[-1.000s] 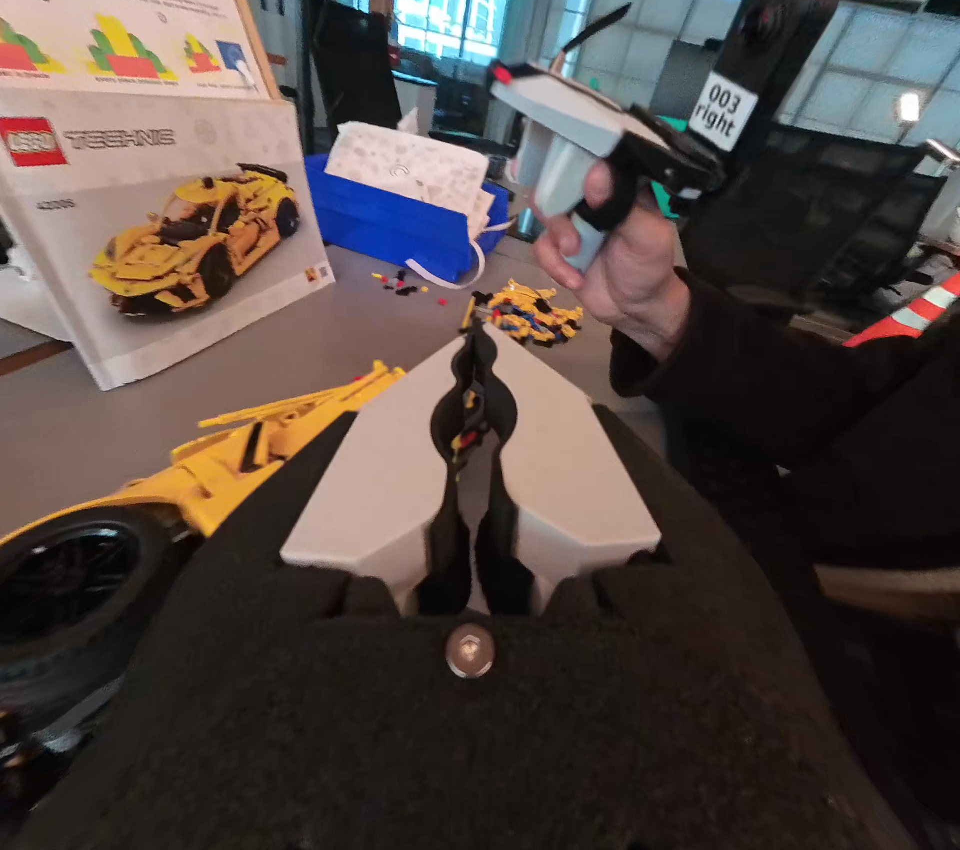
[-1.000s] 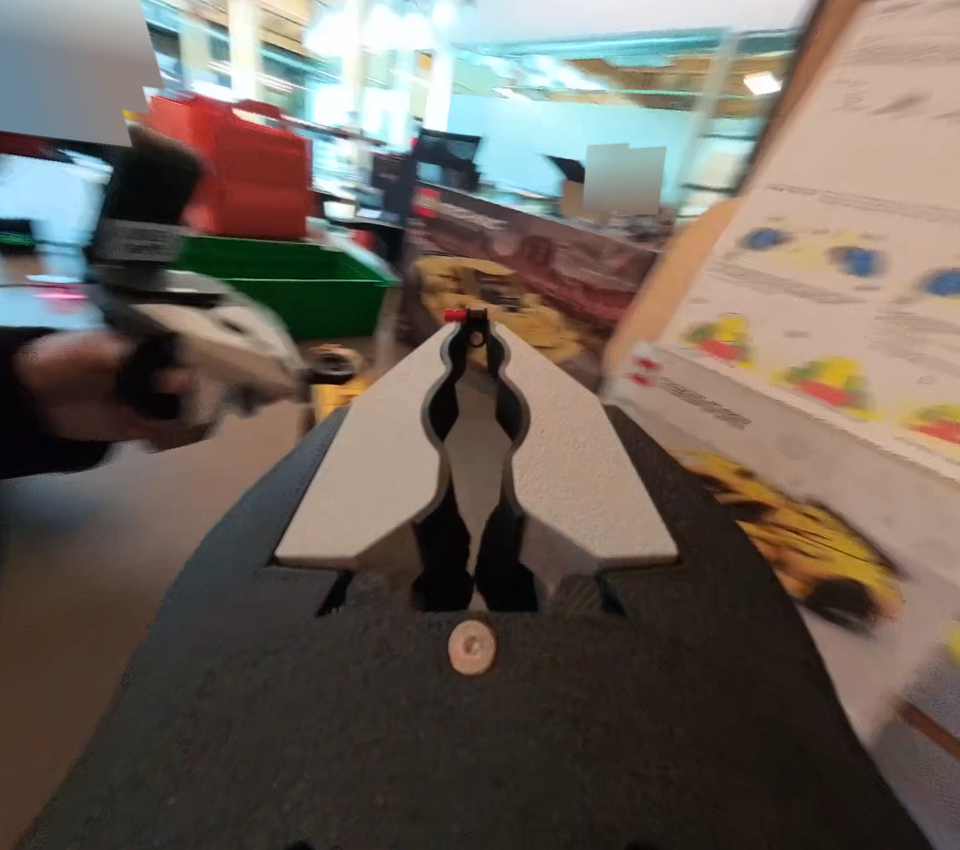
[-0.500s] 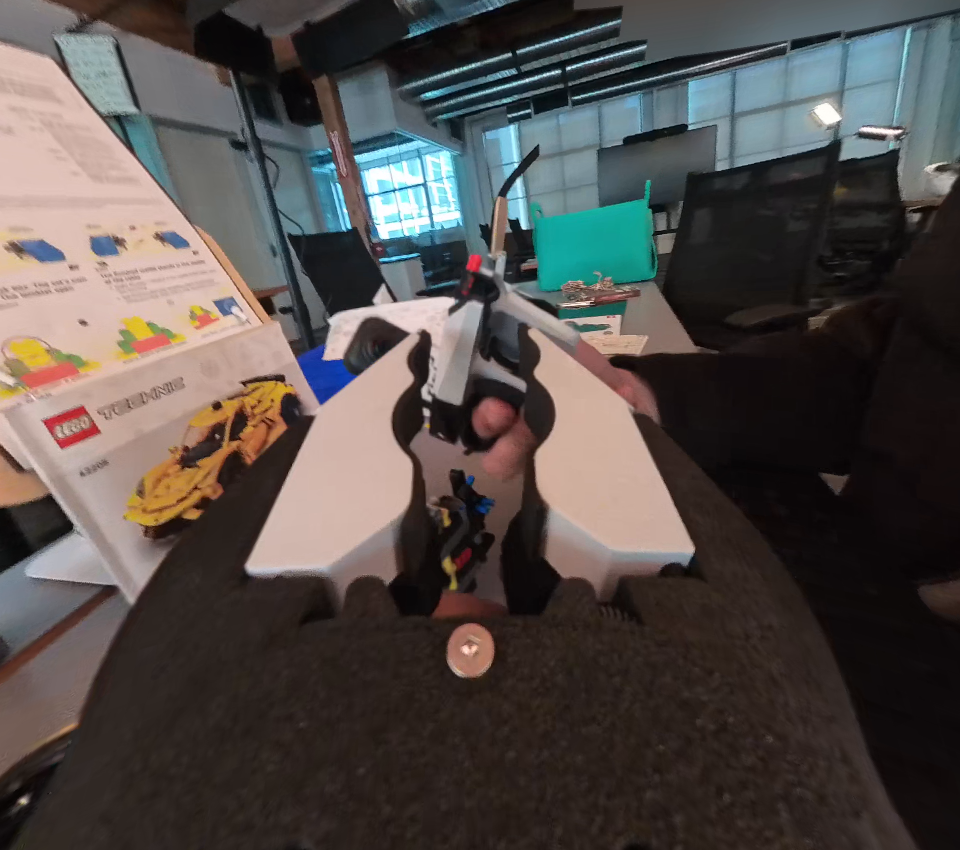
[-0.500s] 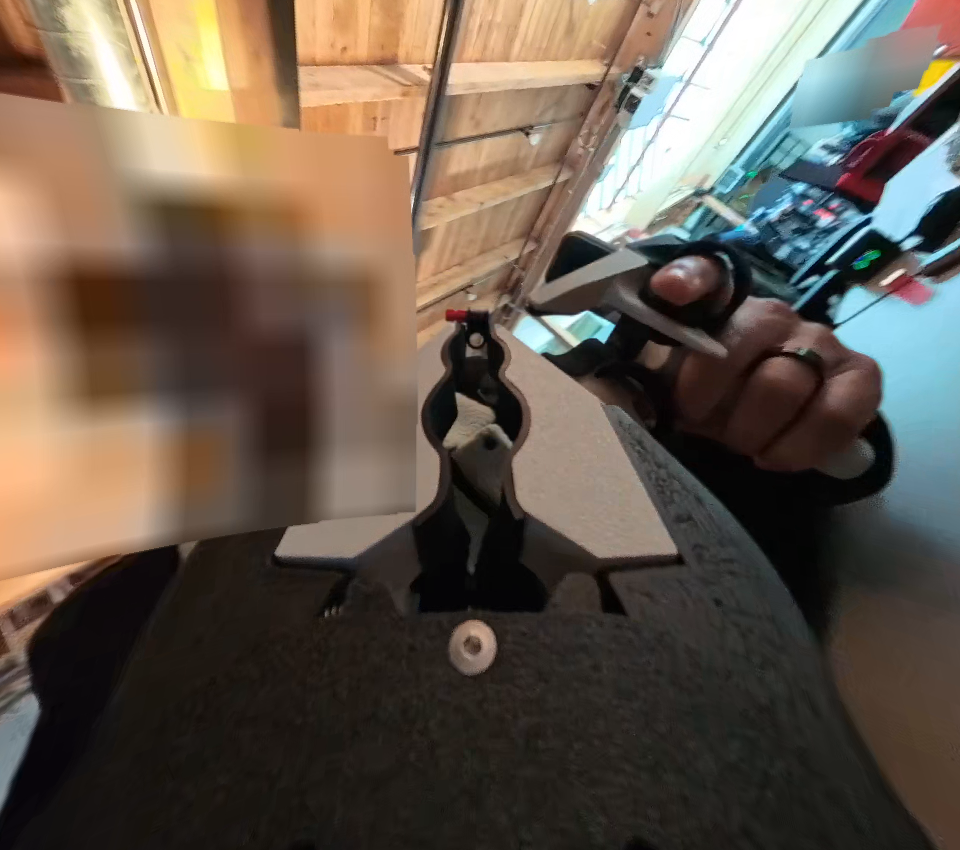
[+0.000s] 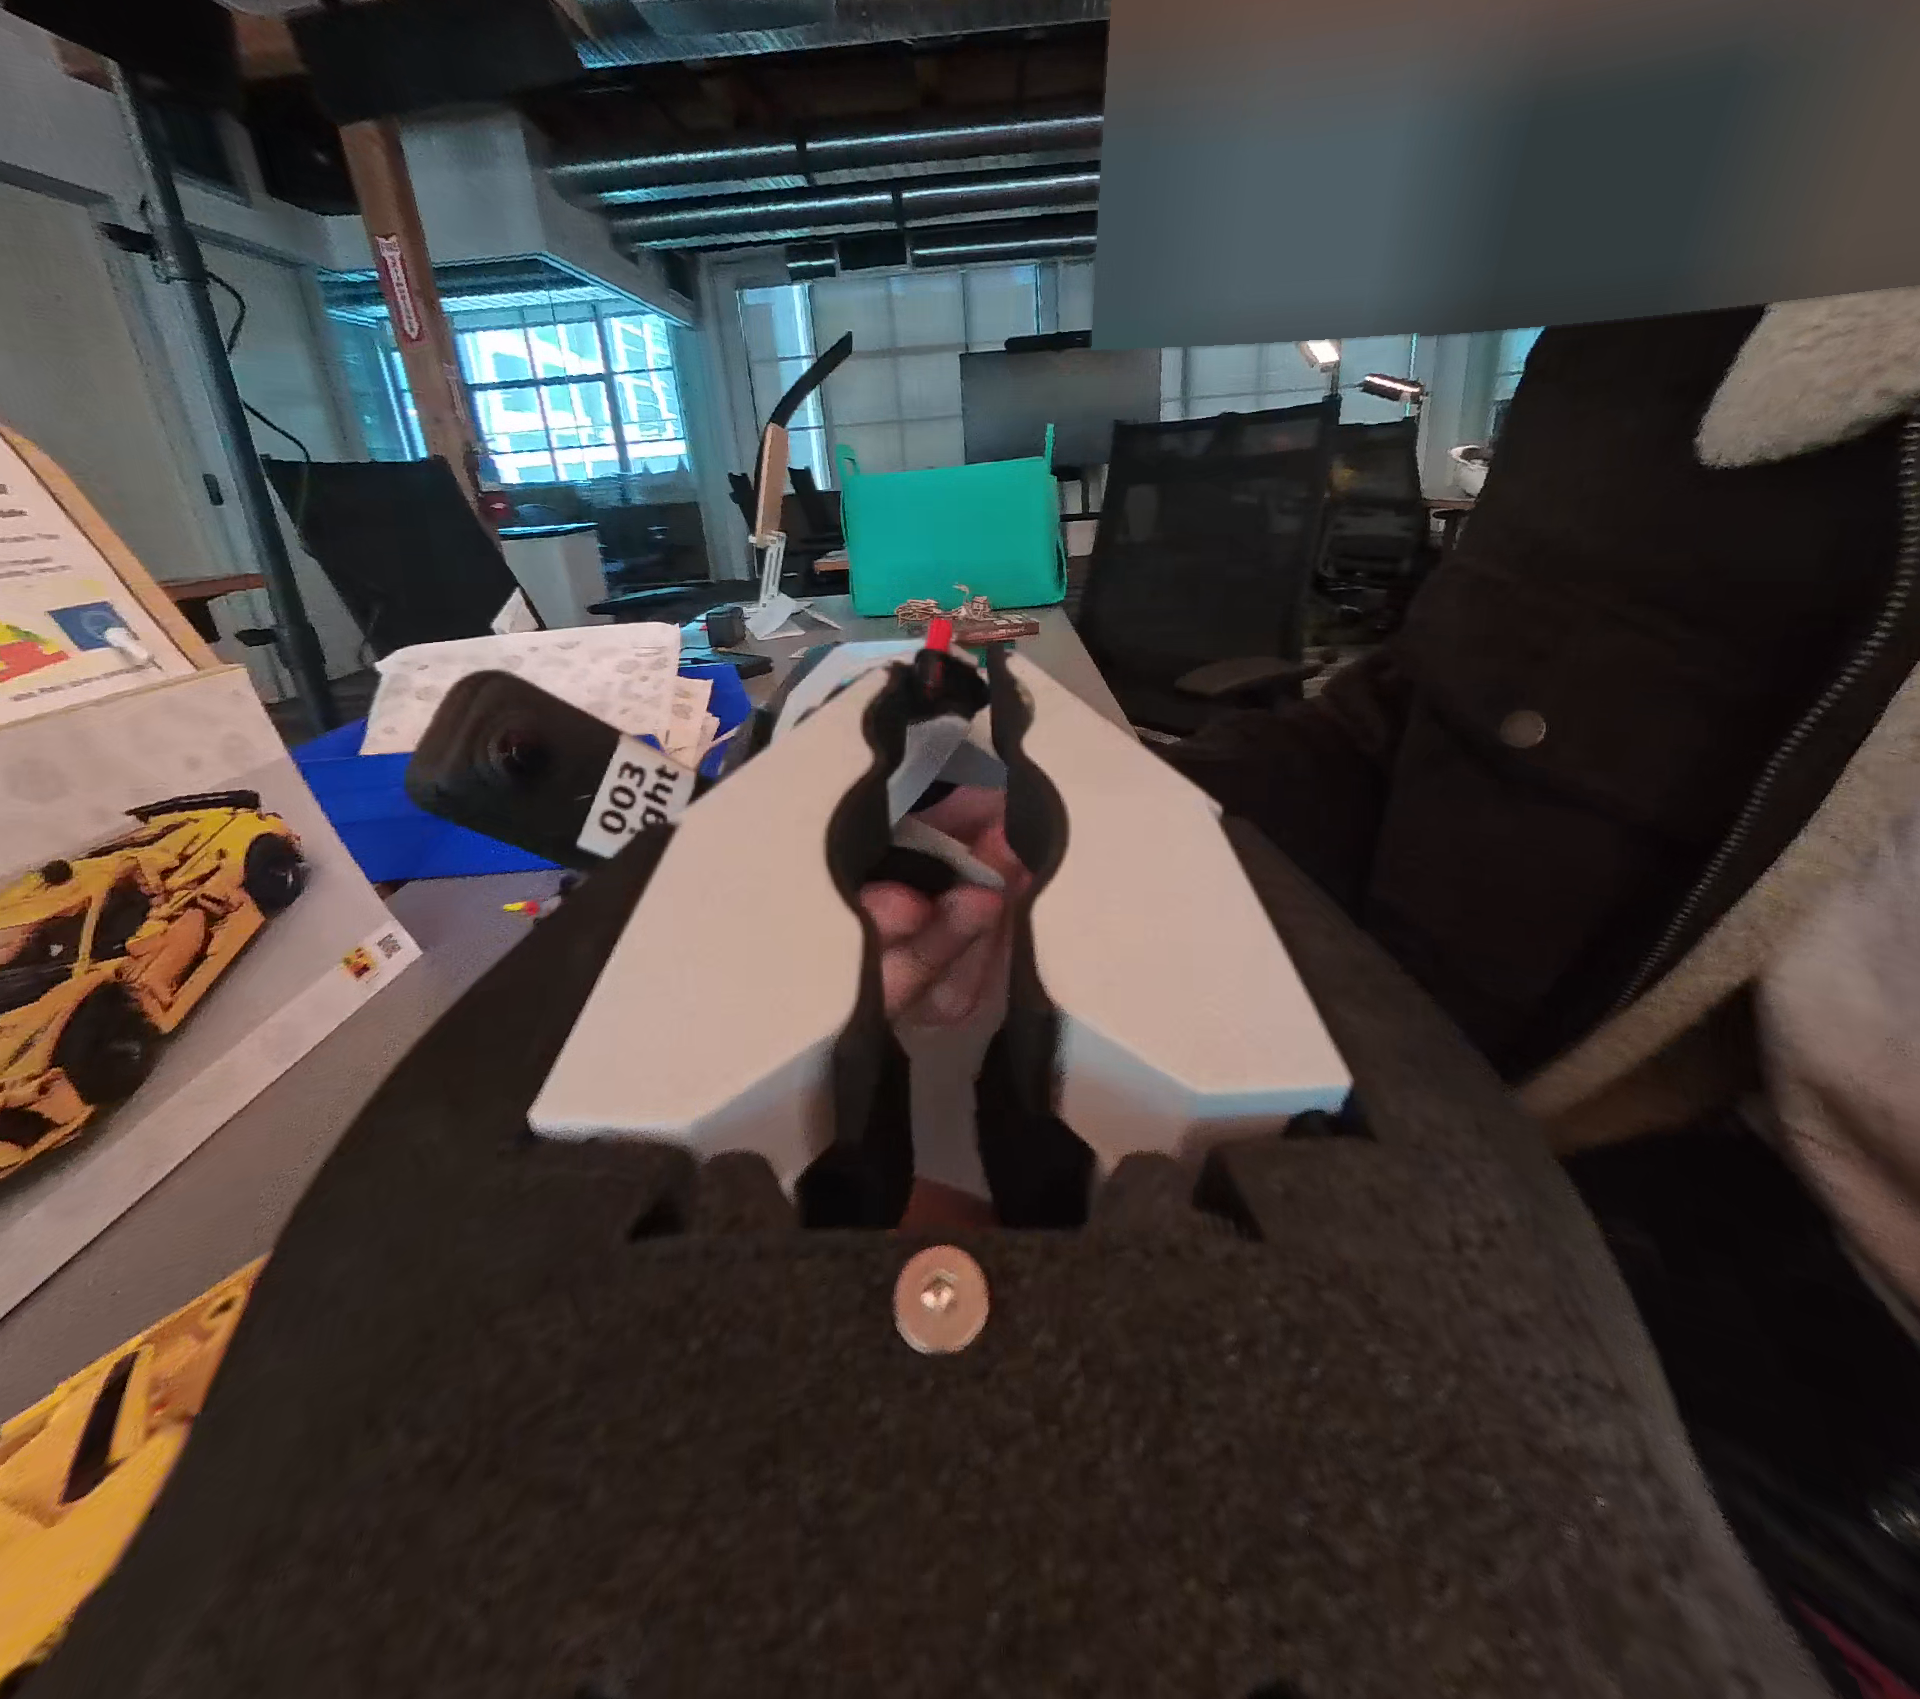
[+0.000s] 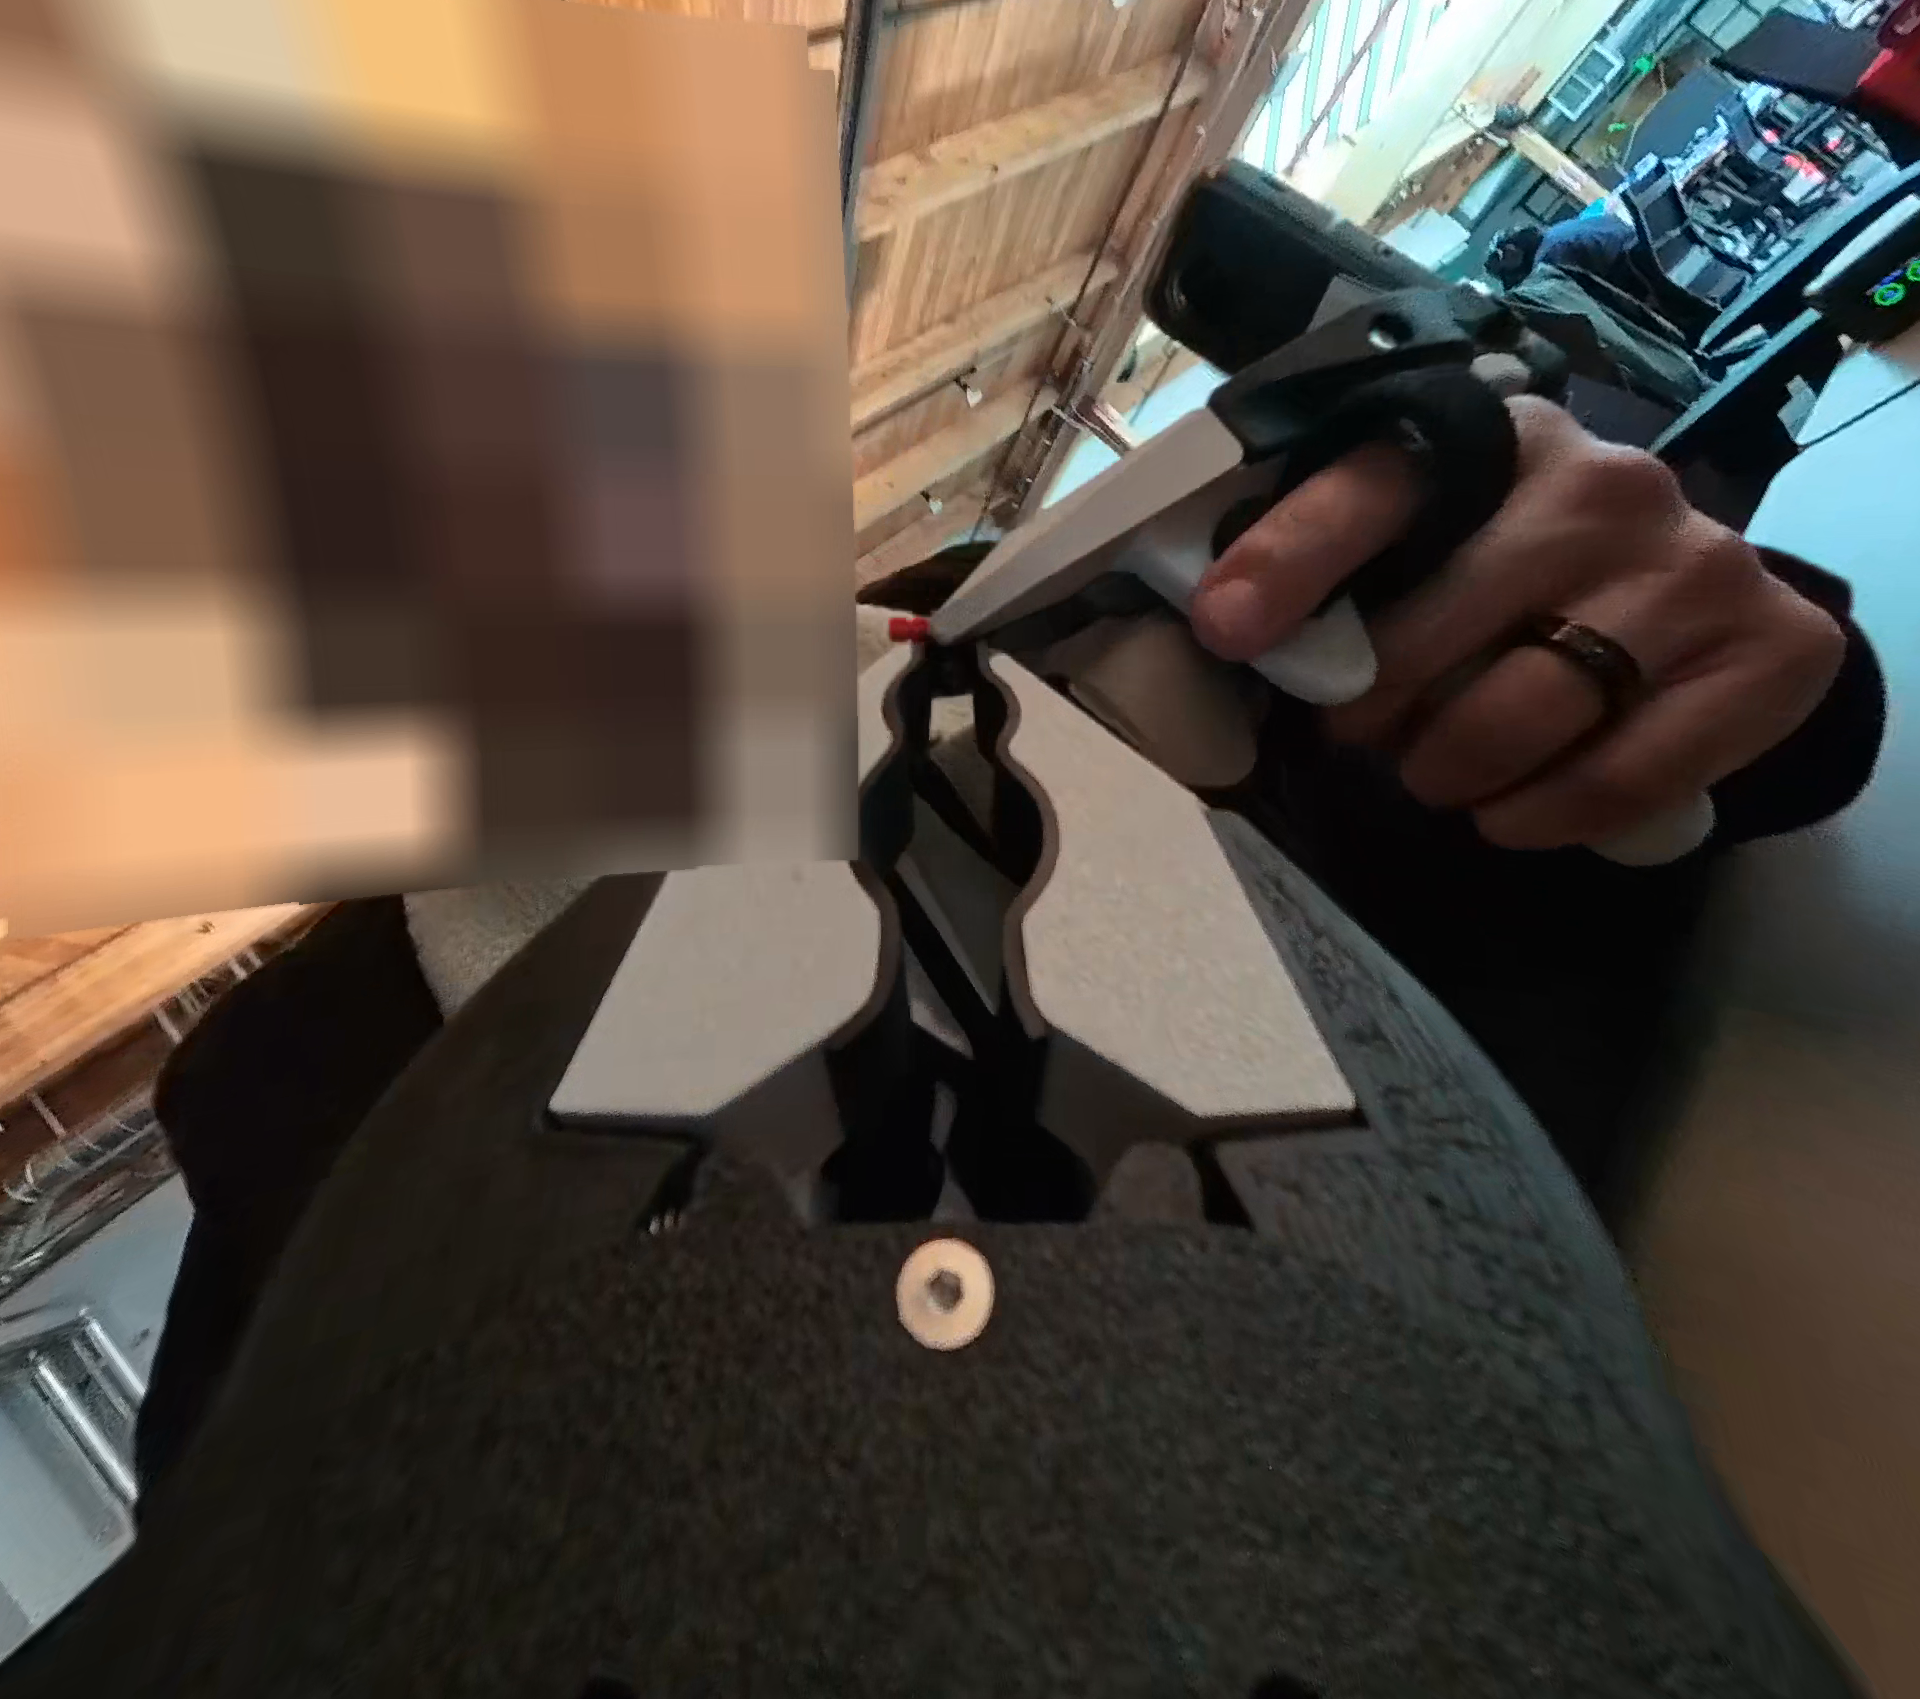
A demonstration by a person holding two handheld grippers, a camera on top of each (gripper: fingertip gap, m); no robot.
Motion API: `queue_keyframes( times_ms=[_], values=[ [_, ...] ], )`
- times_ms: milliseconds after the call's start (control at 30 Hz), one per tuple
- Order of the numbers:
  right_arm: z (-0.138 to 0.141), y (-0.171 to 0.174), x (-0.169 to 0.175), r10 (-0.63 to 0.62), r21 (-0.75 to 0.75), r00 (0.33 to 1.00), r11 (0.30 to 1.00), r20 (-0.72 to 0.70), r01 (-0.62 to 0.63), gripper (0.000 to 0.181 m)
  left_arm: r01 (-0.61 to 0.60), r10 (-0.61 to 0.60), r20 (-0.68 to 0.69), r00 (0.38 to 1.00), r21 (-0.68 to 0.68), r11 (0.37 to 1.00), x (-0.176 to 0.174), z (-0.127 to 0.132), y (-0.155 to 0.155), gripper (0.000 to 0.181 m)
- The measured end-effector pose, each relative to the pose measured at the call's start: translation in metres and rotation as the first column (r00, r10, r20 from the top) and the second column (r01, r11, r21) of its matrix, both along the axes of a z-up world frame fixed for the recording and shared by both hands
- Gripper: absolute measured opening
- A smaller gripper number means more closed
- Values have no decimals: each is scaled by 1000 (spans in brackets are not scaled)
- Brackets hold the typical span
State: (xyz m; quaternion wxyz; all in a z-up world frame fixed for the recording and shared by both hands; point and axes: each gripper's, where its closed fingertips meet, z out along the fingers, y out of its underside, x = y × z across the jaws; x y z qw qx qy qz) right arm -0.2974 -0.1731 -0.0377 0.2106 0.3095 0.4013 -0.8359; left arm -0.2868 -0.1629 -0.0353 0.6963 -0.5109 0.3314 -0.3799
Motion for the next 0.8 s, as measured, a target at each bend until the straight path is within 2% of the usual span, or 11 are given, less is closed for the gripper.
queue_keyframes(
  times_ms=[33,100,200,267,367,467,567,633,667,733,800],
  values=[
    [-2,0,1,2,17,1000,1000,2,-2,6,2,-2,-8,1000,-4,1000,1,-1,0,12],
    [-5,0,3,8,45,1000,999,5,-9,6,21,-22,-17,1000,-30,999,3,-4,0,11],
    [-9,4,0,-49,120,999,992,12,47,6,0,-1,-48,999,-33,999,1,-8,3,11],
    [-12,15,-5,-146,169,989,975,9,143,7,-98,99,-105,990,18,995,-3,-11,11,8],
    [-17,29,-14,-305,278,952,913,-25,300,15,-256,286,-214,934,157,954,-9,-16,23,7],
    [-22,46,-23,-485,429,866,761,-120,486,16,-388,468,-309,828,289,875,-18,-23,36,7],
    [-23,55,-24,-568,550,789,592,-234,589,19,-482,652,-415,635,447,753,-33,-36,52,7],
    [-27,55,-27,-588,625,756,484,-287,613,19,-481,723,-457,518,543,688,-37,-43,58,6],
    [-32,55,-29,-595,665,741,421,-311,617,18,-475,746,-463,479,578,664,-37,-45,59,6],
    [-39,57,-34,-609,712,708,312,-357,629,11,-465,768,-464,442,613,638,-35,-47,60,6],
    [-41,62,-34,-623,728,682,251,-383,638,9,-462,789,-455,412,643,611,-37,-46,61,6]
  ],
)
